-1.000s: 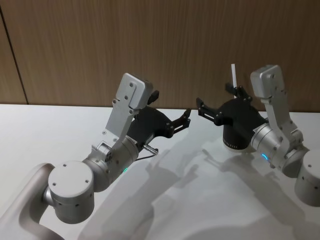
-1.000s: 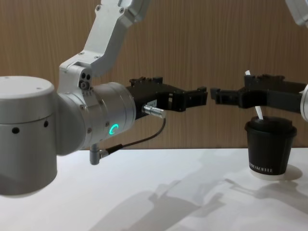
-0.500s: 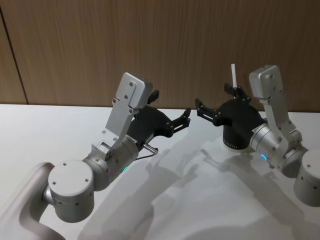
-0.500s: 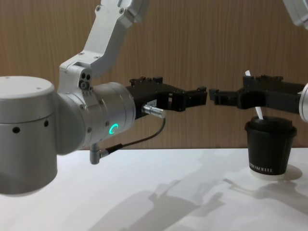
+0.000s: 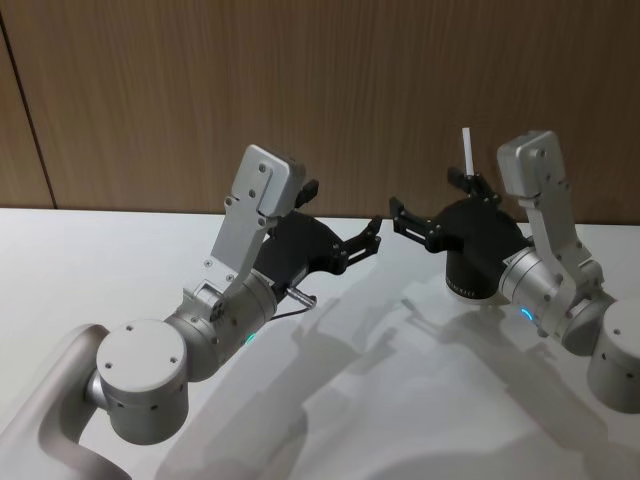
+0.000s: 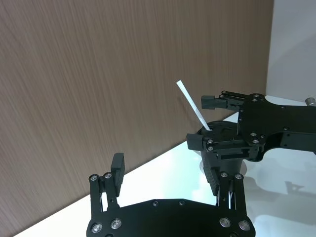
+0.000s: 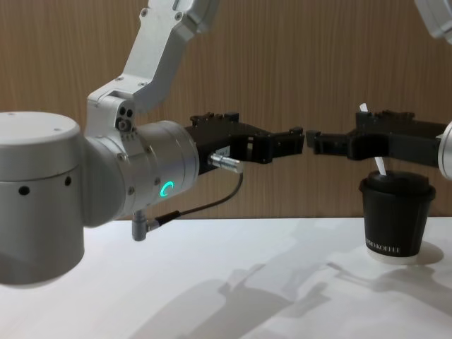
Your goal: Pick up the straw with one hand, pass it to the other hand, and insert it into the cup.
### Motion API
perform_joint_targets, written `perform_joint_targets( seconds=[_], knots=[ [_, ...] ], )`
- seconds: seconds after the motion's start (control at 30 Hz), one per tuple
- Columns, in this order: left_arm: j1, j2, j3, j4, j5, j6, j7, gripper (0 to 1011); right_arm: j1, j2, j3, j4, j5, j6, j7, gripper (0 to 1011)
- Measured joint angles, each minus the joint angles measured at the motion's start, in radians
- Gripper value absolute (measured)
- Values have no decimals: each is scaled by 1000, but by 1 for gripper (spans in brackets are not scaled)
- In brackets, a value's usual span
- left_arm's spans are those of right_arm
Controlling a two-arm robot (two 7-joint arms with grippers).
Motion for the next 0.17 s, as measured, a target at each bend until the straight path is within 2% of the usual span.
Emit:
perform_joint_targets(
  seconds=[0.17],
  knots=[
    [0, 0, 0, 0, 0, 0, 0, 1003, 0, 0, 0, 0, 0, 0, 0, 1001]
  ],
)
